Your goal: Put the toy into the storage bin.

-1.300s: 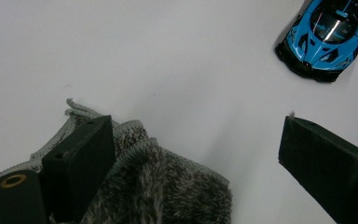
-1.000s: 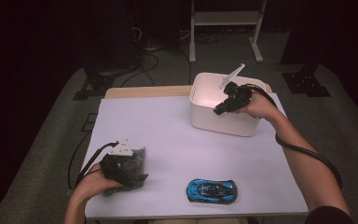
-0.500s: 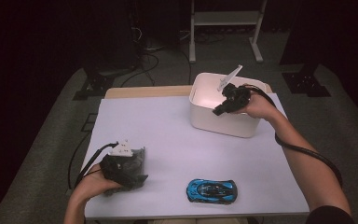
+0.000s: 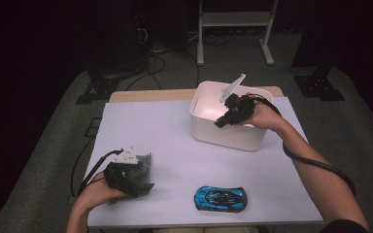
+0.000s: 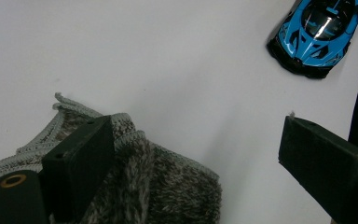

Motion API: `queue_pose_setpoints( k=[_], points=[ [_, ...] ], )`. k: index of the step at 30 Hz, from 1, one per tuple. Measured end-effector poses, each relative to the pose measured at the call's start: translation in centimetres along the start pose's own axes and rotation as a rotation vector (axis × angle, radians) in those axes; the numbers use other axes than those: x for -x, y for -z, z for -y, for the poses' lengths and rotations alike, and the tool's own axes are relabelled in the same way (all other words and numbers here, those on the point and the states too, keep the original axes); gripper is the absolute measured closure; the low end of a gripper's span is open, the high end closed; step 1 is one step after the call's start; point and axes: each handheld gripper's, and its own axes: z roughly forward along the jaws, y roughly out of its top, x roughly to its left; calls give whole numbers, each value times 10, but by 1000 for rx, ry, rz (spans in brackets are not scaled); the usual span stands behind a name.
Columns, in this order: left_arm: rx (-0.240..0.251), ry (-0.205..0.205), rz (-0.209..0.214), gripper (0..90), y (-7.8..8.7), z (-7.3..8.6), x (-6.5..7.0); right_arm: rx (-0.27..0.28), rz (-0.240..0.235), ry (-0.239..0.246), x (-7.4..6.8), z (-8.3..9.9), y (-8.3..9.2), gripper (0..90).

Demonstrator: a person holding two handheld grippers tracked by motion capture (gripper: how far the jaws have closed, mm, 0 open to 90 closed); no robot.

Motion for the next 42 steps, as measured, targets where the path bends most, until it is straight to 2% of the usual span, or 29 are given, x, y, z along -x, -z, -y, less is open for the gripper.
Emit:
queue_pose_setpoints(
  k=[16,20,28,42],
  points=[
    [-8,-8,19,100,-4,-1,1,19,-84,99,-45,-6,-9,861],
    [11,7,23,100,-3,0,0,17,-100,122,-54,-8,-11,859],
    [-6,2,24,100,-4,1,0,18,-120,149,-66,-7,-11,860],
    [-3,5,26,100,-4,0,1,15,-155,192,-86,-6,-11,859]
  ],
)
